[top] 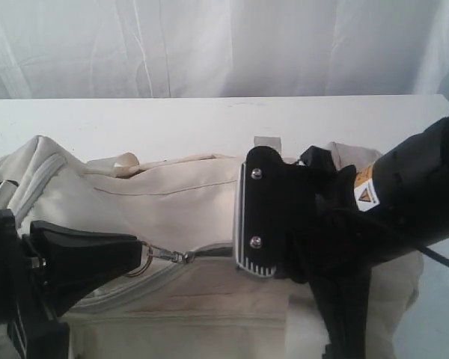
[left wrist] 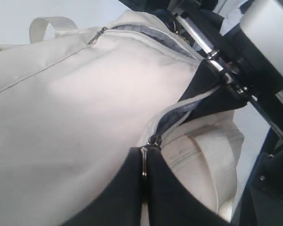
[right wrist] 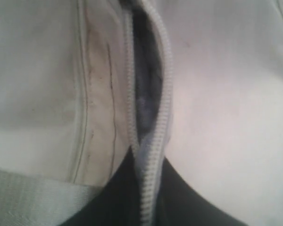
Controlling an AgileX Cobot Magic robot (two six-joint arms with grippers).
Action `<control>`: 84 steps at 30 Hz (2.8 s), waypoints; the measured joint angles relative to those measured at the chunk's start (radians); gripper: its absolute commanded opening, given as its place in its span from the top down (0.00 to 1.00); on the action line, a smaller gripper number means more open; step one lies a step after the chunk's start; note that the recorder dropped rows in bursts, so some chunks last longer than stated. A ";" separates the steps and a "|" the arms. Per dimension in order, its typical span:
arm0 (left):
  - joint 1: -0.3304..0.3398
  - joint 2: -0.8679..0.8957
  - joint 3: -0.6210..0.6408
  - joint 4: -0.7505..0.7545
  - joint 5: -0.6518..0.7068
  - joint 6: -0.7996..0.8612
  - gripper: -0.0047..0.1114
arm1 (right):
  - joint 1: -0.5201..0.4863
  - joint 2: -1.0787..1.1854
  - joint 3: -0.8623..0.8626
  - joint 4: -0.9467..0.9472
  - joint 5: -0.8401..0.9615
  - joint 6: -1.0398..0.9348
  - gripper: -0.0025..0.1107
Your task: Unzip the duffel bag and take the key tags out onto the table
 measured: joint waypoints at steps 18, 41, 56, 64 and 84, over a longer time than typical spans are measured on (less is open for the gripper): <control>-0.002 0.000 0.062 0.000 0.228 -0.002 0.96 | 0.000 -0.073 0.009 -0.538 0.026 0.496 0.98; -0.004 -0.250 0.070 0.004 0.242 0.025 0.96 | -0.276 -0.011 0.021 -0.654 -0.417 1.099 0.81; -0.004 -0.254 0.070 0.004 0.215 0.131 0.96 | -0.027 -0.080 0.005 -0.251 -0.384 0.429 0.43; -0.004 -0.254 0.070 0.004 0.213 0.162 0.96 | 0.138 -0.068 0.005 -0.224 -0.468 0.362 0.43; -0.004 -0.254 0.070 0.004 0.281 0.191 0.96 | 0.290 0.090 0.001 -0.245 -0.563 0.333 0.98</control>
